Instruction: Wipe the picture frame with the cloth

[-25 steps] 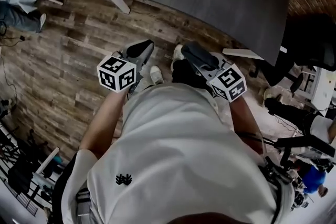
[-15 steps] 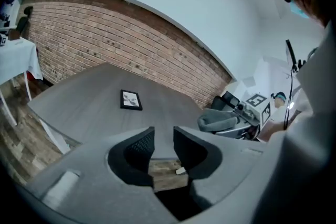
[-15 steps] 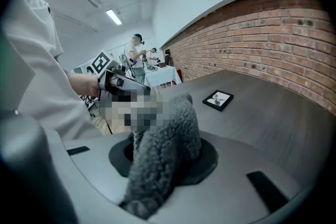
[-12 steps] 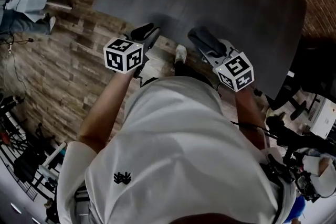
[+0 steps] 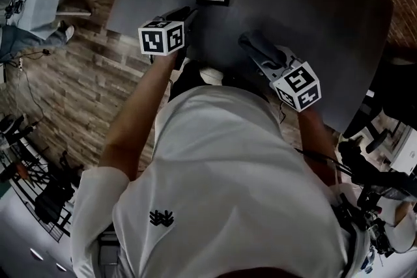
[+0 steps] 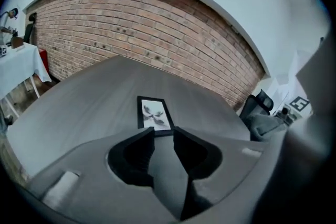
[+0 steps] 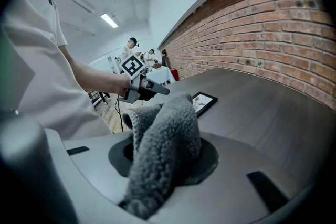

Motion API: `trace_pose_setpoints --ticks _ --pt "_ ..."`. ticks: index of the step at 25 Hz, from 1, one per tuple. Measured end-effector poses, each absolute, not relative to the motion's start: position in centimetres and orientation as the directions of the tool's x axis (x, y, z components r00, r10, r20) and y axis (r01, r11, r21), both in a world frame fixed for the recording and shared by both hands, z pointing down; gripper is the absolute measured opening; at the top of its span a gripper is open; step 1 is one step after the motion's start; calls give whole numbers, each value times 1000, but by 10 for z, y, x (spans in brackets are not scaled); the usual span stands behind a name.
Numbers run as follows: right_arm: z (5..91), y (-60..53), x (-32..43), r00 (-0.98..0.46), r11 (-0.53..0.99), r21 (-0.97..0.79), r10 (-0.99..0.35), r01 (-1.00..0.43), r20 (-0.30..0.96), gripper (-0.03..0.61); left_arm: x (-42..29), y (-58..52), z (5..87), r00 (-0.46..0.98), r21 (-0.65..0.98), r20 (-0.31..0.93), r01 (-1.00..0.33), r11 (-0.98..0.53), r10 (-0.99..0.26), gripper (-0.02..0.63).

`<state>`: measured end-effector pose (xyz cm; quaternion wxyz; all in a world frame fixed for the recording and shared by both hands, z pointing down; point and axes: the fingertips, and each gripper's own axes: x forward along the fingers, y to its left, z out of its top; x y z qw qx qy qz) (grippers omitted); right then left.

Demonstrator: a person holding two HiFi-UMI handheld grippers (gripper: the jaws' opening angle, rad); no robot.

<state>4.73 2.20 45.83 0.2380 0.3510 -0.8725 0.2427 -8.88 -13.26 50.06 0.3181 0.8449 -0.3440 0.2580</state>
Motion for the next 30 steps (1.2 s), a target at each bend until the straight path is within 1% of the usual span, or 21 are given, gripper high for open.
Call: trace_pose_setpoints --ticks 3,5,12,21,22,24,27,30 --pt "456 15 54 -623 596 -272 -524 -755 581 97 -87 -164 523 612 394 673 -772 -498 -416 112" --pt "457 12 58 -607 571 -278 -536 -772 586 97 -82 -183 537 603 400 687 -780 -481 -406 115" --pt "466 10 75 -553 487 -296 -556 -822 620 97 -68 -224 579 538 341 757 -810 -477 -372 132" --pt "473 1 78 -533 445 -314 -549 -839 644 97 -62 -239 596 500 271 775 -815 -513 -385 137" --pt "473 0 77 -533 446 -314 -546 -838 646 97 -62 -238 596 501 269 775 -813 -517 -386 121" --pt "472 -2 76 -534 450 -312 -544 -837 647 97 -63 -235 595 499 276 778 -817 -506 -383 117" --pt "469 -7 76 -536 458 -306 -551 -835 639 97 -67 -228 593 501 299 780 -825 -480 -374 89" --pt "465 -10 78 -537 464 -298 -561 -834 630 97 -68 -216 586 518 311 776 -811 -496 -360 80"
